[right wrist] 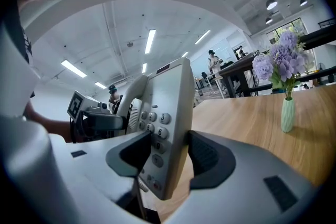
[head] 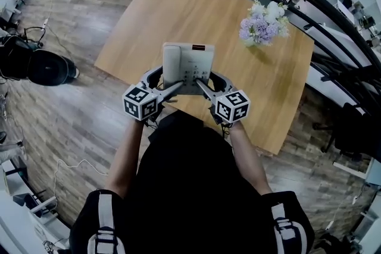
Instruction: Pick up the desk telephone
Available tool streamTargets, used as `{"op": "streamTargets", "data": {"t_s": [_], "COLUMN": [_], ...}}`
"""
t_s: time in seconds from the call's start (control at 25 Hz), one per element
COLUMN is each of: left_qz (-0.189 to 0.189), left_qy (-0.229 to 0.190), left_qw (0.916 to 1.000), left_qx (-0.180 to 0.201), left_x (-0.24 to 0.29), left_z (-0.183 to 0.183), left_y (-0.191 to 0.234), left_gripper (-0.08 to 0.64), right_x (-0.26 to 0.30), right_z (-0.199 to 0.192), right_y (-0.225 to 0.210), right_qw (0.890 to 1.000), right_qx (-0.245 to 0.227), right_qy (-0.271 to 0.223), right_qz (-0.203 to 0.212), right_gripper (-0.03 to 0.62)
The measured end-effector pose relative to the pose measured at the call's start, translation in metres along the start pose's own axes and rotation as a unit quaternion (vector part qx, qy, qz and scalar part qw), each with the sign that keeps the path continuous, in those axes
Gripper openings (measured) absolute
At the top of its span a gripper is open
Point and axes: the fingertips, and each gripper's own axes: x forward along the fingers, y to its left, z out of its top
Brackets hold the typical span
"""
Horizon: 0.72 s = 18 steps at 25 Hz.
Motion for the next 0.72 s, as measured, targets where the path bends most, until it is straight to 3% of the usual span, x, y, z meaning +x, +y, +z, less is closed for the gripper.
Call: {"op": "streamTargets", "data": {"t_s": [0.72], "left_qz": [0.013], "left_qy": [-0.007], "left_qw": [0.9998], "left_qx": [0.012], "left_x": [-0.012], "left_z": [0.002], "left_y": [-0.009], "left_gripper": [0.382], "right_x": [-0.008], "right_z": [0.005], "right_y": [0.012], "right_qw": [1.000], "right_qx": [-0.012], "right_qy": [-0.005], "right_qz": [0.012], "right_gripper": [0.236]}}
